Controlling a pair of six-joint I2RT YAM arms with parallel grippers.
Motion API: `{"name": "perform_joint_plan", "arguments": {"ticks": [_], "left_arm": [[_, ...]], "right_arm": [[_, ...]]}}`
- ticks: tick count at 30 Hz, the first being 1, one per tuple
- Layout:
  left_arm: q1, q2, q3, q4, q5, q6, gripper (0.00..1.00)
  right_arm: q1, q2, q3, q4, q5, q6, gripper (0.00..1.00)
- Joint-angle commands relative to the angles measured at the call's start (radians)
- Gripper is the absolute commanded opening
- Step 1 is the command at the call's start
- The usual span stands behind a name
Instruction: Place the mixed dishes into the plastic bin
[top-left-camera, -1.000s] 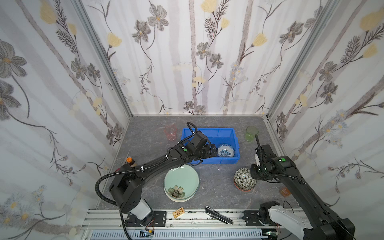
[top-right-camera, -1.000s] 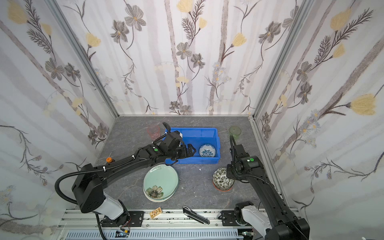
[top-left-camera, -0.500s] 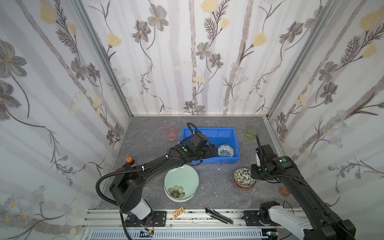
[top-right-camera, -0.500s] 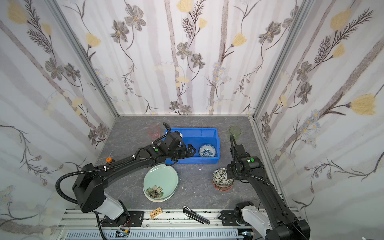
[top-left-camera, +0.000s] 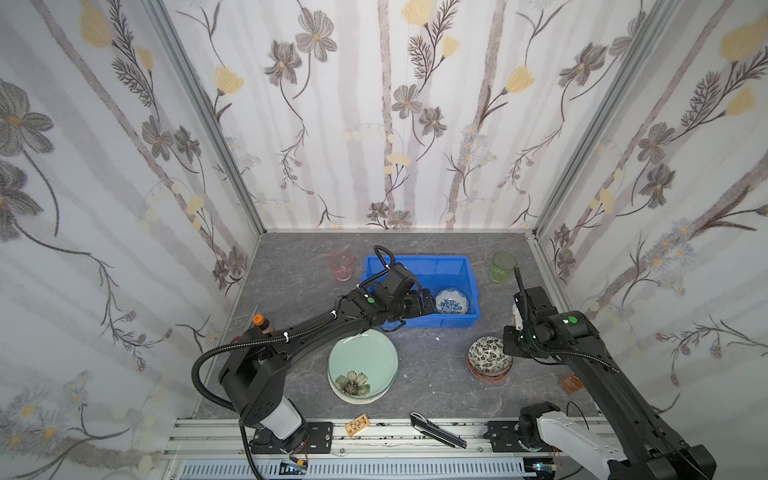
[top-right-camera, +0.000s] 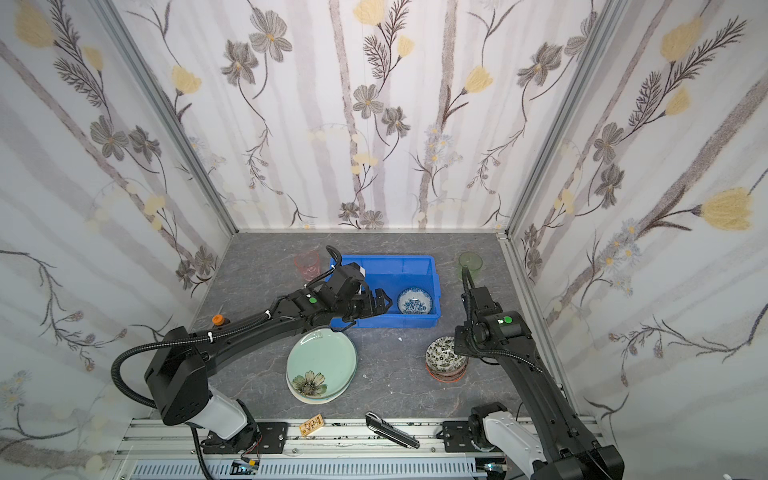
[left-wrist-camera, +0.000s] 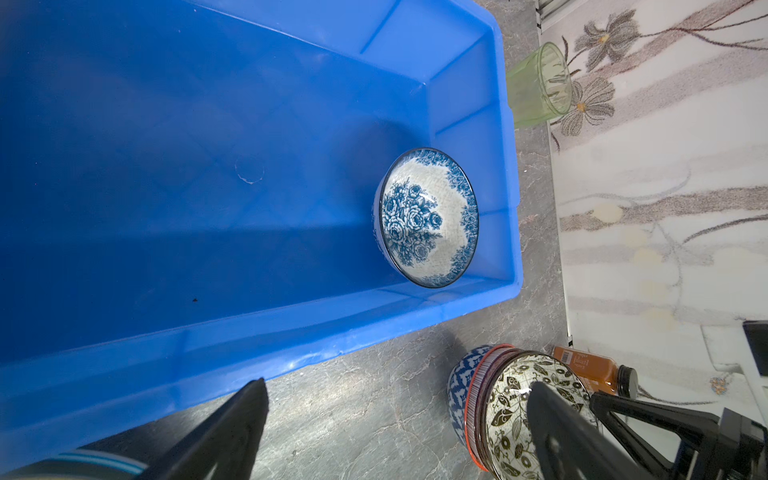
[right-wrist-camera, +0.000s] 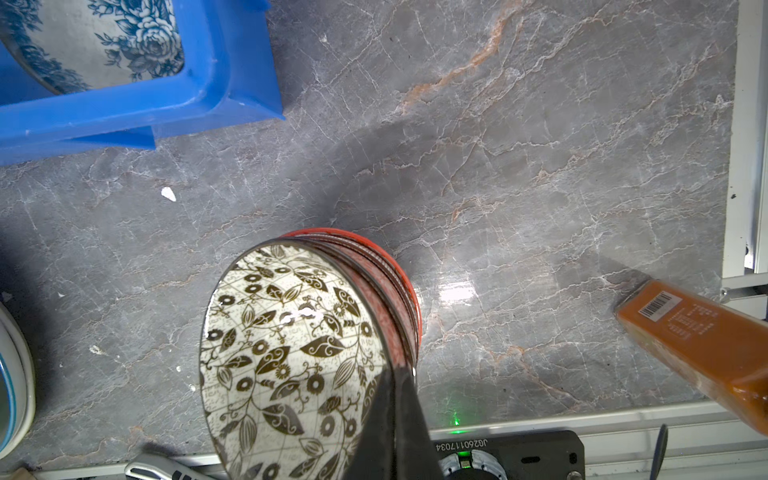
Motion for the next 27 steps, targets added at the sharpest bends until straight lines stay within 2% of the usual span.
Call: {"name": "perform_joint_plan", "arguments": {"ticks": [1,5,14,20,27], "left_arm": [[0.0,0.002,-0.004,0.025,0.001,-0.005,1.0],[0.0,0.003,-0.006,0.026,0.002,-0.006,1.0],[-0.001,0.002,-0.009,0.028,0.002,-0.008,1.0],[-0.001,0.004,-0.008,0.029,0.003,-0.008,1.0],[-0.001,0.006,-0.004,0.032,0.007,-0.008,1.0]], "right_arm": [[0.002,-0.003,0.007,0.02,0.02,0.002,0.05],[0.002,-0.003,-0.002,0.025,0.014,0.003,0.08],[0.002,0.001,-0.005,0.018,0.022,0.004,0.22],[0.002,0.004,-0.016,0.014,-0.007,0.006,0.23],[0.006,0.016,-0.024,0.014,-0.013,0.006,0.19]]}}
